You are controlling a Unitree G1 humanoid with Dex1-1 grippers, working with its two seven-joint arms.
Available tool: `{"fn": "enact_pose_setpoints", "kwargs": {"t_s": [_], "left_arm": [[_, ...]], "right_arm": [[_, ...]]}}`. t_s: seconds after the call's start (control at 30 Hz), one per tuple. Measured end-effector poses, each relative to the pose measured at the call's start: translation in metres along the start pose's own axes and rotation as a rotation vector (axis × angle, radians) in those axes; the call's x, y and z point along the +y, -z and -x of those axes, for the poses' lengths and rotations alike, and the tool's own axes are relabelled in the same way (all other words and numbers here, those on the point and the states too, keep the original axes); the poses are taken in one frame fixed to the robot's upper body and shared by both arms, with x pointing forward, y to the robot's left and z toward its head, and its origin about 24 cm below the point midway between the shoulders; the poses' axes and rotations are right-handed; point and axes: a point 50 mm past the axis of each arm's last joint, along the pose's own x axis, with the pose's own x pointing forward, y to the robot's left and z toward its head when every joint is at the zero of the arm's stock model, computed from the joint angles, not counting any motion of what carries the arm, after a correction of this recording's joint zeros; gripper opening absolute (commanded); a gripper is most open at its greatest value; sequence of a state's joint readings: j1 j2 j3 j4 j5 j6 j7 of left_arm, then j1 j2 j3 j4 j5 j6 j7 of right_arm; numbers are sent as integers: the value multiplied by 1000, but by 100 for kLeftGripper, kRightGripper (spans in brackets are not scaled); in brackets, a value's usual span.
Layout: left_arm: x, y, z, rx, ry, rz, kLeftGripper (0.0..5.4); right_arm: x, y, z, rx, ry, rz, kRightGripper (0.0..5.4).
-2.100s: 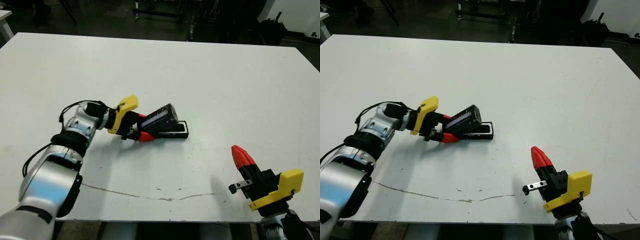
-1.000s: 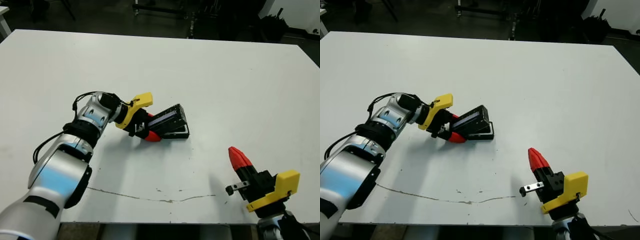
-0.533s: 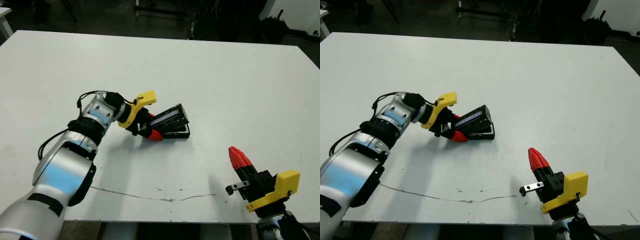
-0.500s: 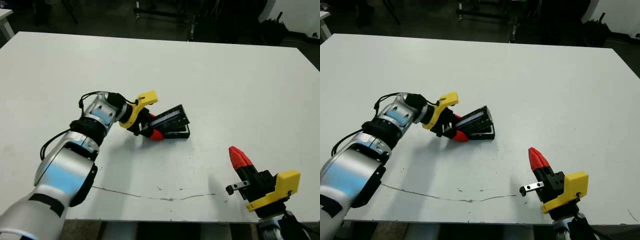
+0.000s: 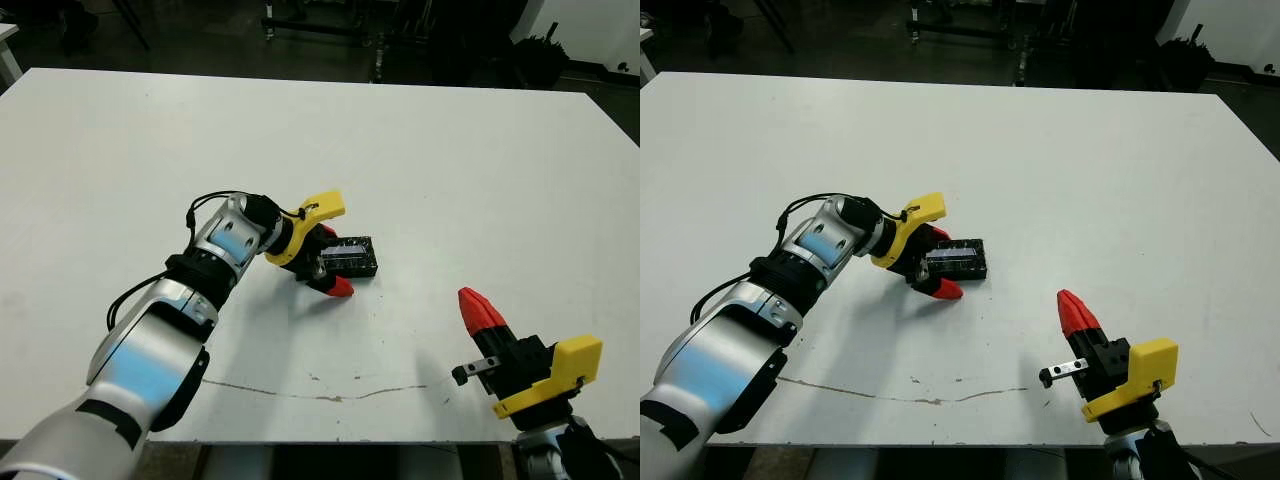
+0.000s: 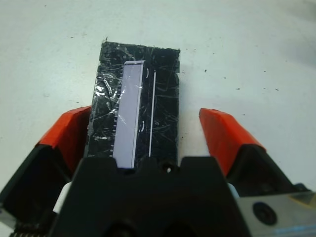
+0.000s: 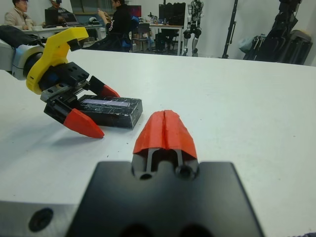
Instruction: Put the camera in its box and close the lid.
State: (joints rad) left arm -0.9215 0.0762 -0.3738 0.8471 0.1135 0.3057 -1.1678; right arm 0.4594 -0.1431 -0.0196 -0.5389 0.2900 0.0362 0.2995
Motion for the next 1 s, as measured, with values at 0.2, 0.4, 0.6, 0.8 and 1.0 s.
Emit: {"fn": "enact_pose_setpoints", "kwargs": {"t_s": [0.2, 0.4, 0.6, 0.8, 1.0], "left_arm": [[0, 1, 0, -9, 0, 1, 540], [1, 2, 2, -49, -14, 28, 540], [5, 5, 7, -113, -128, 26, 540], [6, 0, 16, -215, -196, -53, 540], [15, -12, 47, -334, -253, -73, 540]], "right_arm": [[0, 0, 1, 4, 3, 4, 0], [0, 1, 0, 4, 0, -2, 0], [0, 1, 0, 2, -1, -6, 0], [1, 1, 0, 1, -9, -12, 0], [1, 1, 0, 3, -11, -14, 0]]}}
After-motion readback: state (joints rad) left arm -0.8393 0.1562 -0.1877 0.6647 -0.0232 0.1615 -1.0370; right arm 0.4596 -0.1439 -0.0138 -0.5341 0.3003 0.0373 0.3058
